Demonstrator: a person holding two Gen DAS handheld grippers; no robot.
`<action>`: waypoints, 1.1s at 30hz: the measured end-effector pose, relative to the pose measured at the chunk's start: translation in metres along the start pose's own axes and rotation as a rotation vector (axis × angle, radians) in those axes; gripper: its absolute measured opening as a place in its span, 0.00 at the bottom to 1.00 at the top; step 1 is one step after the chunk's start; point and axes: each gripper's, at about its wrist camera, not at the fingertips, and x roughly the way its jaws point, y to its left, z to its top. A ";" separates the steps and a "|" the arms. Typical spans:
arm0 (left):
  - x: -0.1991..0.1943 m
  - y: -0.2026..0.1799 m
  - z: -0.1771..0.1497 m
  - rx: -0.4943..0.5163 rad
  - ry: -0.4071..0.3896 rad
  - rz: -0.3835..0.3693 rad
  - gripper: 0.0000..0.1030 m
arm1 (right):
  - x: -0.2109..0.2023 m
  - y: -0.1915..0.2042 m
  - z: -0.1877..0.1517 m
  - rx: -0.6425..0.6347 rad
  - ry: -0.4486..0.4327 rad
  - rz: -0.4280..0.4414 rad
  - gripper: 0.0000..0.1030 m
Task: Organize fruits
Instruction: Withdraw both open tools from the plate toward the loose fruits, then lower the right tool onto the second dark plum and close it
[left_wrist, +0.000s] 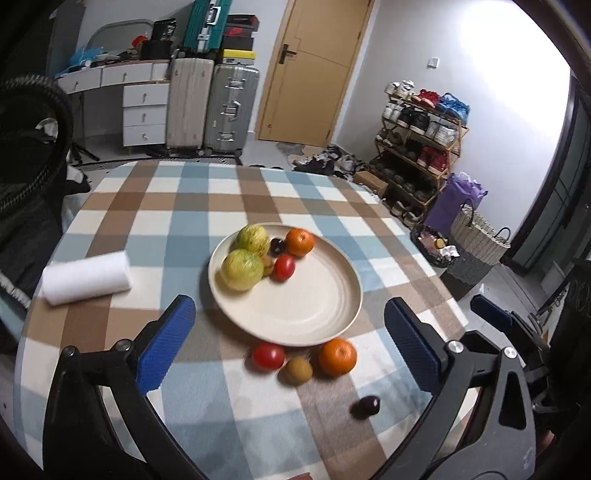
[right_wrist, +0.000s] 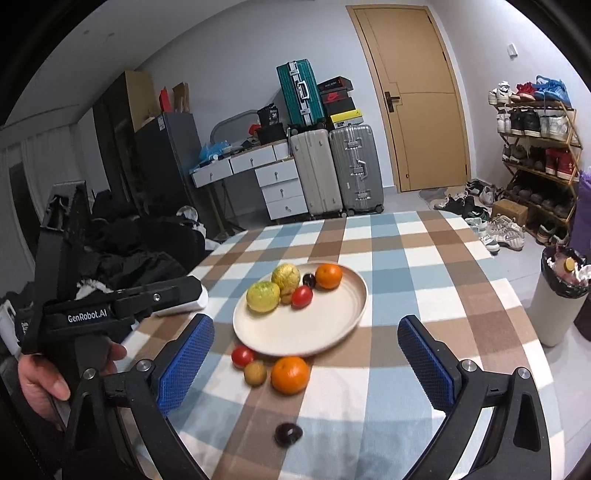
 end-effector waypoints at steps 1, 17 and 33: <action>-0.003 0.001 -0.007 -0.007 0.002 0.017 0.99 | -0.001 0.001 -0.005 -0.004 0.006 0.000 0.99; 0.019 0.018 -0.074 -0.045 0.108 0.063 0.99 | 0.027 0.010 -0.073 -0.021 0.204 -0.012 0.99; 0.031 0.025 -0.080 -0.050 0.145 0.070 0.99 | 0.048 0.016 -0.084 -0.021 0.276 -0.001 0.65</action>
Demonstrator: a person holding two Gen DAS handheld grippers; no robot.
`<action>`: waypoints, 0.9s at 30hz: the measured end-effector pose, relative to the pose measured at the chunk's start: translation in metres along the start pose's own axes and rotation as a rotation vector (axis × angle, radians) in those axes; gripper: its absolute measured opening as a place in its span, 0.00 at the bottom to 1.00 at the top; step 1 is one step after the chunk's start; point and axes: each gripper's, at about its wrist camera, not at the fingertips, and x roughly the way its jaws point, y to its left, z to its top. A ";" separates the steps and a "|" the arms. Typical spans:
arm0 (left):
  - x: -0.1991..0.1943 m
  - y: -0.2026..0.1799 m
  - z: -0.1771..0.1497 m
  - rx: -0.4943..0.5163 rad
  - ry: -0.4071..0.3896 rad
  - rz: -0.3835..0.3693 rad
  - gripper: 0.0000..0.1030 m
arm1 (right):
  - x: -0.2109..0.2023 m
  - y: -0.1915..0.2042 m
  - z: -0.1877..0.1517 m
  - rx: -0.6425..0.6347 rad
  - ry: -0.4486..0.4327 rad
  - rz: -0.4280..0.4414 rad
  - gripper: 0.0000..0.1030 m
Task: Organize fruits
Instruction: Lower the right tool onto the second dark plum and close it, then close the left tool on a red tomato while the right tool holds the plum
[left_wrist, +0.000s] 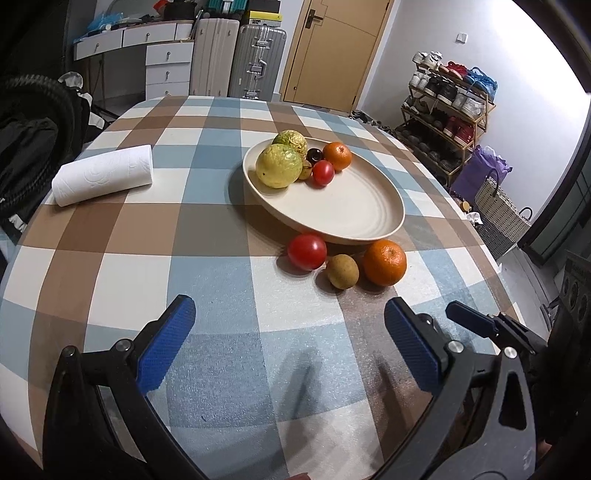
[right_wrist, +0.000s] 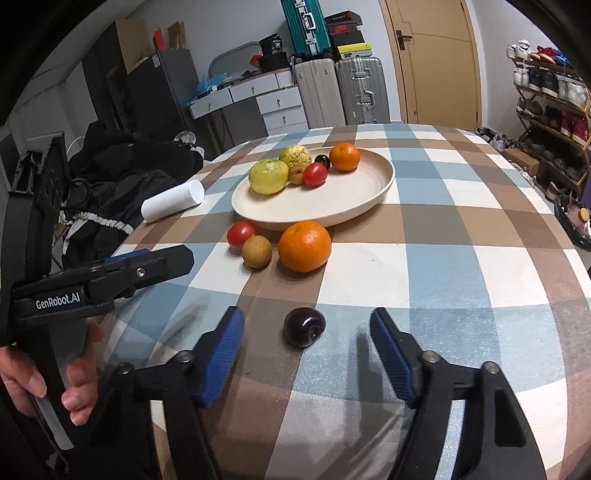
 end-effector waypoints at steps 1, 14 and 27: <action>0.001 0.000 0.000 -0.001 0.002 0.000 0.99 | 0.001 0.001 0.000 -0.004 0.006 0.000 0.59; 0.008 0.010 0.004 -0.034 0.007 -0.001 0.99 | 0.013 0.000 0.001 0.008 0.063 0.022 0.24; 0.034 0.010 0.018 -0.036 0.044 -0.041 0.99 | -0.002 -0.010 0.010 0.048 -0.015 0.069 0.24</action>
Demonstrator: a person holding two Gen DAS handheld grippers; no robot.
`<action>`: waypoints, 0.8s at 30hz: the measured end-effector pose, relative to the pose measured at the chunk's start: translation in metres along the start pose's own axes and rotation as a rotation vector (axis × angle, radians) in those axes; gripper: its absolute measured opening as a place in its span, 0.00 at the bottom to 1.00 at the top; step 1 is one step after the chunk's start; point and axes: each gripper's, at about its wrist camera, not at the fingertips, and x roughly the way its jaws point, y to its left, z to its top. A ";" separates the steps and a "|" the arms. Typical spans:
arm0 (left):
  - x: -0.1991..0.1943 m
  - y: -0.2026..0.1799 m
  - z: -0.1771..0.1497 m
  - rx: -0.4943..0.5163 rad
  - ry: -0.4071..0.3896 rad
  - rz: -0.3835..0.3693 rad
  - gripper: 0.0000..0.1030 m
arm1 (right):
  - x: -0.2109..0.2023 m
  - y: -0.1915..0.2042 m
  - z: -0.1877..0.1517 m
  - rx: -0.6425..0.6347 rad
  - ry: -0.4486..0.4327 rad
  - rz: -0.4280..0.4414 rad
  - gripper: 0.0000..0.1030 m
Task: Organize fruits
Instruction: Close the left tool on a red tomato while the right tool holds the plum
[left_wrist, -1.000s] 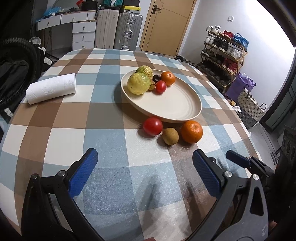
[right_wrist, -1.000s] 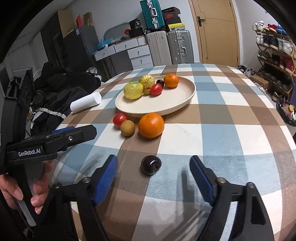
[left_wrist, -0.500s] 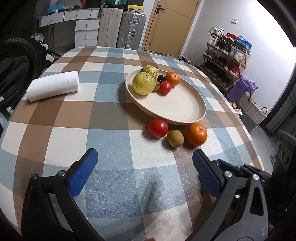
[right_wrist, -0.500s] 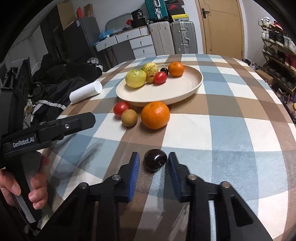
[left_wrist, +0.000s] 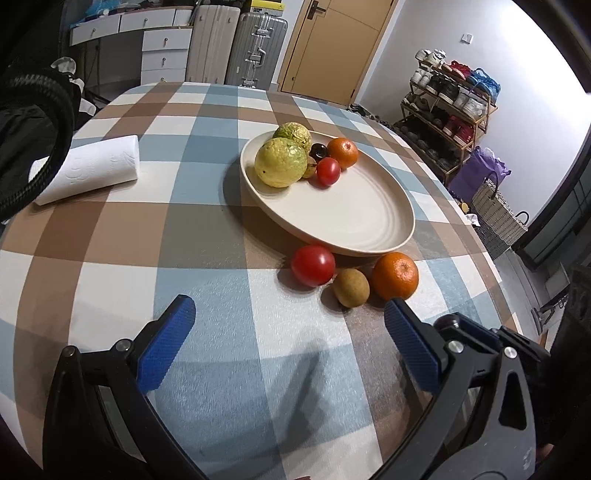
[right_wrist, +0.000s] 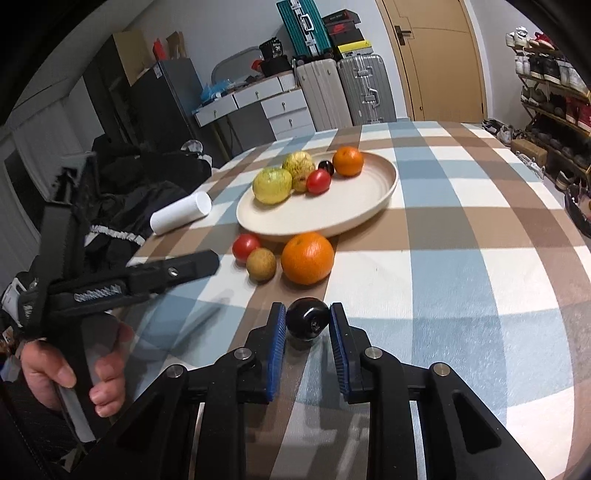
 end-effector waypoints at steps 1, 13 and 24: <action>0.002 0.002 0.002 -0.008 0.002 -0.006 0.99 | -0.001 0.000 0.002 -0.001 -0.004 0.003 0.24; 0.031 0.026 0.028 -0.092 0.049 -0.185 0.79 | 0.003 -0.006 0.018 0.009 -0.014 0.014 0.24; 0.052 0.021 0.034 -0.049 0.099 -0.255 0.43 | 0.014 -0.006 0.023 0.021 0.007 0.025 0.24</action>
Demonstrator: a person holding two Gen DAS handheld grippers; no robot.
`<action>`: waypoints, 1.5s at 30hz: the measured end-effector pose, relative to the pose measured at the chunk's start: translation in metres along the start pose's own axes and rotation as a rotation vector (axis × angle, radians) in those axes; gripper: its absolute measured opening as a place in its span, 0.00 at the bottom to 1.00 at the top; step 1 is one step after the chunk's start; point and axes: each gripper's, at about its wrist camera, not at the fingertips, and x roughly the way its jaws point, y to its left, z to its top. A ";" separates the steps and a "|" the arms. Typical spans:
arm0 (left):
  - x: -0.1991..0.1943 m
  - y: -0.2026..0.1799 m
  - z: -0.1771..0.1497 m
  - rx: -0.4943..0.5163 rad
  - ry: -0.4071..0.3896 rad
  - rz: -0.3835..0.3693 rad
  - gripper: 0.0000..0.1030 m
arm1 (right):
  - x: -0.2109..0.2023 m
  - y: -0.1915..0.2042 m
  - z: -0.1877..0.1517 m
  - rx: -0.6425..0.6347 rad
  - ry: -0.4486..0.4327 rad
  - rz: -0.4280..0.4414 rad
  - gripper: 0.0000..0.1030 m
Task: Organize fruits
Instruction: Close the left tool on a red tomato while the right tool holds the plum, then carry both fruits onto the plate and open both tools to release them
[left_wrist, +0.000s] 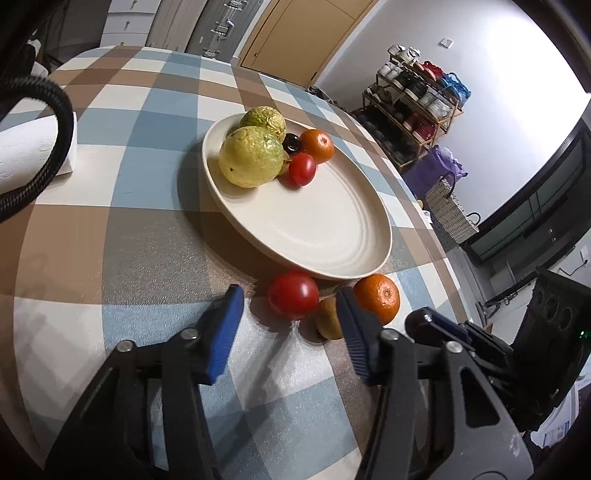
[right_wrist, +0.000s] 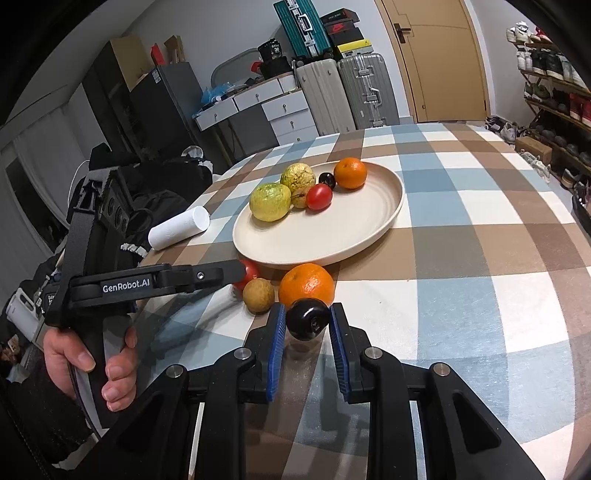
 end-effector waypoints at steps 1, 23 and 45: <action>0.002 0.001 0.002 -0.005 0.005 -0.008 0.42 | 0.001 0.000 0.000 0.000 0.003 0.001 0.24; -0.009 0.006 0.008 -0.016 -0.002 -0.073 0.26 | 0.005 0.000 0.012 0.002 -0.014 0.015 0.24; 0.027 -0.058 0.080 0.115 -0.062 -0.105 0.26 | 0.030 -0.054 0.115 0.078 -0.025 0.057 0.24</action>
